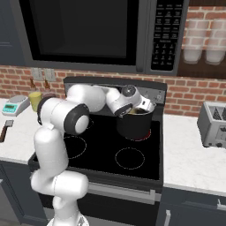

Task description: Put the onion and cucumber in the pot. Retrieve the spatula and lightly stir the vegetables in the pot.

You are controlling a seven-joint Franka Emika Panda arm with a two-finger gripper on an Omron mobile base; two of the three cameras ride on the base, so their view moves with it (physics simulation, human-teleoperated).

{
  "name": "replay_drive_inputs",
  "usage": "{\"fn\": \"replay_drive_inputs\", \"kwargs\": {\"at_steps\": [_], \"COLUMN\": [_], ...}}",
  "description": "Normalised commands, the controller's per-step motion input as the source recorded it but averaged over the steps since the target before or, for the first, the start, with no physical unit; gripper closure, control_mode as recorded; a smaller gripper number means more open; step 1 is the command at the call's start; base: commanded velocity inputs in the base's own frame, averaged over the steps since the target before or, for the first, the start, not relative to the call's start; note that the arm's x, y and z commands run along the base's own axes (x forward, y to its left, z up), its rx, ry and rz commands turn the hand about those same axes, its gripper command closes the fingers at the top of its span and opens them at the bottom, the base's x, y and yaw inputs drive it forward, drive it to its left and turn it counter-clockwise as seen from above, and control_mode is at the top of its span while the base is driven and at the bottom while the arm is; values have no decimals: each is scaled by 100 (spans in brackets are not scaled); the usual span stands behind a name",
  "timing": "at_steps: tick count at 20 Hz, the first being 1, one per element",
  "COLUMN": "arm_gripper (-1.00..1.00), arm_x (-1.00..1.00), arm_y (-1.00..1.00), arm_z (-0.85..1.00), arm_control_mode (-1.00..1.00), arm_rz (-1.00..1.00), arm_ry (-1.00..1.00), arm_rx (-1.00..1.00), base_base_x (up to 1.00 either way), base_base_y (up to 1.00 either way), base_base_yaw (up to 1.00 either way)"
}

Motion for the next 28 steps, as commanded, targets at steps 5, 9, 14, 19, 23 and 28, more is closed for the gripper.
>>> {"fn": "replay_drive_inputs", "kwargs": {"at_steps": [5,9,14,19,23,28], "arm_gripper": [100,-100,-100,-100,-100,-100], "arm_x": [29,6,0,-1,-29,-89], "arm_y": [0,0,0,0,0,0], "arm_z": [-2,0,0,0,3,51], "arm_control_mode": [-100,-100,-100,-100,-100,-100], "arm_rz": [6,6,4,1,0,0], "arm_ry": [5,2,0,0,0,-9], "arm_rx": [0,0,0,0,0,0], "base_base_x": [0,0,0,0,0,0], "base_base_y": [0,0,0,0,0,0], "base_base_yaw": [0,0,0,0,0,0]}}
